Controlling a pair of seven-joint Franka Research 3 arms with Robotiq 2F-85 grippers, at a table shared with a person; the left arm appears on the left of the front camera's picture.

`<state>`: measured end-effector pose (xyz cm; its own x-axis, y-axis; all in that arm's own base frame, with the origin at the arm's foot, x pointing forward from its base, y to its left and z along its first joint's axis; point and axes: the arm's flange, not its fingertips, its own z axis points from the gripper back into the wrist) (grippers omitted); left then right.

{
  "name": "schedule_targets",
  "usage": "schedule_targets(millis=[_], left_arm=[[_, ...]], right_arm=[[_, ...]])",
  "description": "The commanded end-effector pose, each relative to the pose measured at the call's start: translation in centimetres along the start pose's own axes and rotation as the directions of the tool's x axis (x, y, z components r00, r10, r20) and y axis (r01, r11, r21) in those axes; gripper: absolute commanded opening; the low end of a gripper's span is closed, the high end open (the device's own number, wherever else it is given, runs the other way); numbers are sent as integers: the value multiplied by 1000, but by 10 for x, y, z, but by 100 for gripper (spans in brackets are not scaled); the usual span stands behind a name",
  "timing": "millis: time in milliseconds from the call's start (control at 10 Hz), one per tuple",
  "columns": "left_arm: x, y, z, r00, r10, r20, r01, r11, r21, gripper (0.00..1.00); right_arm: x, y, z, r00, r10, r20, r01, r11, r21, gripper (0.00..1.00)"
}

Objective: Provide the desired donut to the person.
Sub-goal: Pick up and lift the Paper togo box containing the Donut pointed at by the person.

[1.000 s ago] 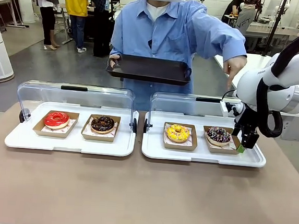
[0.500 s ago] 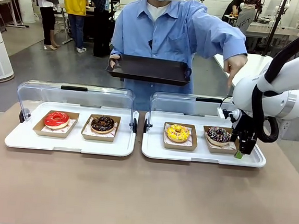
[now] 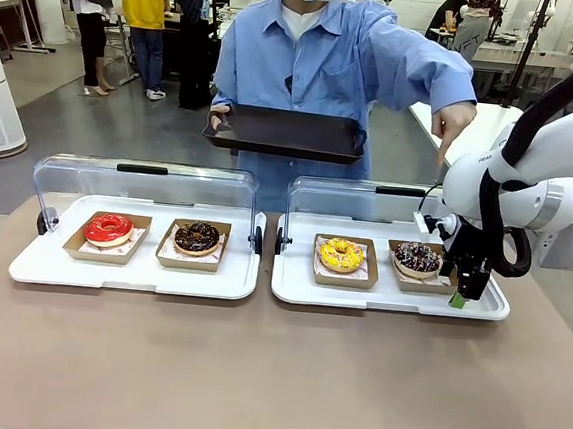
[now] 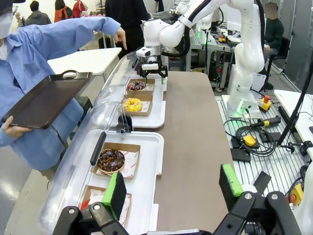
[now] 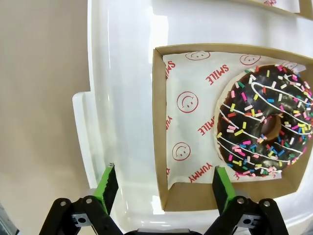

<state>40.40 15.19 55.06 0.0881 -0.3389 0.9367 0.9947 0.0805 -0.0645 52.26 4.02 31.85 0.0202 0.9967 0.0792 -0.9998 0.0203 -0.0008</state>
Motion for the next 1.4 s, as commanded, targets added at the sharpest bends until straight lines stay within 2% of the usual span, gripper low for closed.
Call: schedule_targets(millis=[0, 100, 200, 300, 500, 600, 700, 800, 1300], left_arm=[[1, -1, 1, 1000, -4, 5, 4, 1000, -3, 100], [1, -1, 1, 1000, -4, 5, 4, 1000, -3, 100], [1, -1, 1, 1000, -4, 5, 4, 1000, -3, 100], [1, -1, 1, 1000, -4, 5, 4, 1000, -3, 100], [1, -1, 1, 1000, -4, 5, 4, 1000, -3, 100], [1, -1, 1, 1000, -4, 5, 4, 1000, -3, 100], [1, -1, 1, 1000, -4, 5, 4, 1000, -3, 100], [1, -1, 1, 1000, -4, 5, 4, 1000, -3, 100], [1, -1, 1, 1000, -4, 5, 4, 1000, -3, 100]], right_arm=[[0, -3, -3, 1000, -18, -22, 18, 1000, -22, 100], [-1, -2, -3, 1000, -10, -21, 10, 1000, -30, 41], [0, -3, -2, 1000, -10, -17, 10, 999, -31, 40], [0, -2, -2, 1000, -11, -15, 11, 999, -32, 0], [-1, -2, -1, 1000, -11, -11, 11, 999, -36, 0], [-1, -2, -1, 1000, -12, -11, 11, 999, -37, 13], [-1, -2, -1, 1000, -14, -10, 13, 999, -38, 4], [-2, -2, 0, 1000, -15, -10, 15, 999, -36, 0], [-3, 11, 12, 1000, 8, -15, -8, 998, -59, 0]])
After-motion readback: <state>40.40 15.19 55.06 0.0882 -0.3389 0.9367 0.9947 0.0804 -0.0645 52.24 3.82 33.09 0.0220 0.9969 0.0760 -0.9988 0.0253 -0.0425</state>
